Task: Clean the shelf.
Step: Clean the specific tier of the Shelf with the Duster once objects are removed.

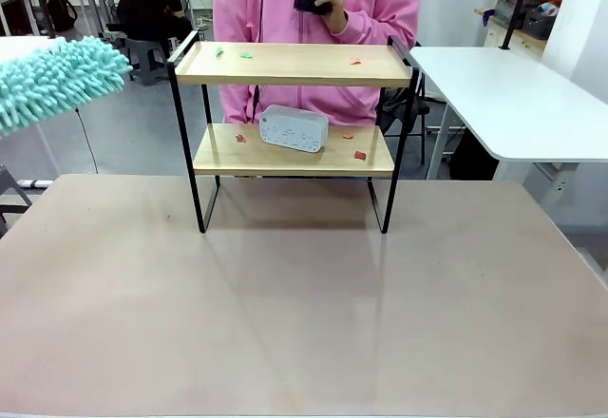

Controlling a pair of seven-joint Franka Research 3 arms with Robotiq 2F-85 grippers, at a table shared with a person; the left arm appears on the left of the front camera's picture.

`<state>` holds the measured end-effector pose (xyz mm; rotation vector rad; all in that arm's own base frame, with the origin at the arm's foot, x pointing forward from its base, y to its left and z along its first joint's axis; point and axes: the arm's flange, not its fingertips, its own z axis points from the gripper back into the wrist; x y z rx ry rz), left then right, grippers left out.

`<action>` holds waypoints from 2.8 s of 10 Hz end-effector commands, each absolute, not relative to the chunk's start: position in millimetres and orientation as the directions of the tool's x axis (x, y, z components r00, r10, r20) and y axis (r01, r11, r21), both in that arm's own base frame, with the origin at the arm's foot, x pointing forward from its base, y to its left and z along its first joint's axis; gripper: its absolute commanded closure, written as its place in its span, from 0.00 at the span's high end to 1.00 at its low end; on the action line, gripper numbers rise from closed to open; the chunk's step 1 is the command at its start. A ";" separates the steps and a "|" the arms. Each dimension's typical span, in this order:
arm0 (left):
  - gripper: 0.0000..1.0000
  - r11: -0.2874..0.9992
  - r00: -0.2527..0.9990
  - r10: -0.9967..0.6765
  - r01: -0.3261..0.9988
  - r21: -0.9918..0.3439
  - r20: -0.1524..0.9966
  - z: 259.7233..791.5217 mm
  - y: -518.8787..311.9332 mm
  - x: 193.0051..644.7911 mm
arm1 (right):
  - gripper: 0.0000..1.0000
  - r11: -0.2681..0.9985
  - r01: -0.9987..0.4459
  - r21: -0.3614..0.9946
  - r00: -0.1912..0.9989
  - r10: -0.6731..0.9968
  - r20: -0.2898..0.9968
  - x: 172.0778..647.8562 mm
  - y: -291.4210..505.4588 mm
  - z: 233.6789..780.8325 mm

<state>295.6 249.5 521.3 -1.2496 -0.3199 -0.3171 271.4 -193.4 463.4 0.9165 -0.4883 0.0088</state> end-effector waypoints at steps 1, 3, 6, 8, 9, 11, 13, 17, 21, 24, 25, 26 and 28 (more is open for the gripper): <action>0.13 0.351 0.882 0.006 0.439 -0.827 0.471 607.6 229.7 276.8 | 1.00 0.610 -0.240 0.756 0.879 -0.194 0.435 272.3 -192.7 463.9; 0.13 0.471 0.839 -0.053 0.499 -0.727 0.542 650.5 189.0 270.8 | 1.00 0.610 -0.240 0.756 0.879 -0.194 0.435 272.3 -192.7 463.9; 0.13 0.682 0.799 -0.128 0.501 -0.533 0.588 679.5 107.5 282.8 | 1.00 0.610 -0.240 0.756 0.879 -0.194 0.435 272.3 -192.7 463.9; 0.13 0.519 0.800 -0.113 0.553 -0.652 0.589 689.0 157.6 265.6 | 1.00 0.610 -0.240 0.756 0.879 -0.194 0.435 272.3 -192.7 463.9; 0.13 0.519 0.800 -0.113 0.553 -0.652 0.589 689.0 157.6 265.6 | 1.00 0.610 -0.240 0.756 0.879 -0.194 0.435 272.3 -192.7 463.9; 0.13 0.547 0.793 -0.120 0.555 -0.627 0.597 686.0 147.0 270.3 | 1.00 0.610 -0.240 0.756 0.879 -0.194 0.435 272.3 -192.7 463.9; 0.13 0.633 0.873 -0.038 0.398 -0.664 0.487 688.3 106.4 307.5 | 1.00 0.610 -0.240 0.756 0.879 -0.194 0.435 272.3 -192.7 463.9; 0.13 0.792 0.890 0.146 0.156 -0.590 0.432 696.4 5.7 336.2 | 1.00 0.610 -0.240 0.756 0.879 -0.194 0.435 272.3 -192.7 463.9; 0.13 0.812 0.828 0.173 0.186 -0.553 0.533 695.9 -56.6 336.6 | 1.00 0.610 -0.240 0.756 0.879 -0.194 0.435 272.3 -192.7 463.9; 0.13 0.817 0.855 0.117 0.206 -0.539 0.505 704.3 -47.9 341.3 | 1.00 0.610 -0.240 0.756 0.879 -0.194 0.435 272.3 -192.7 463.9; 0.13 0.814 0.847 0.114 0.220 -0.538 0.519 701.0 -56.8 341.4 | 1.00 0.610 -0.240 0.756 0.879 -0.194 0.435 272.3 -192.7 463.9; 0.13 0.776 0.846 0.127 0.240 -0.583 0.518 699.6 -60.6 336.2 | 1.00 0.610 -0.240 0.756 0.879 -0.194 0.435 272.3 -192.7 463.9; 0.13 0.817 0.799 0.152 0.230 -0.529 0.582 696.6 -86.6 323.8 | 1.00 0.610 -0.240 0.756 0.879 -0.194 0.435 272.3 -192.7 463.9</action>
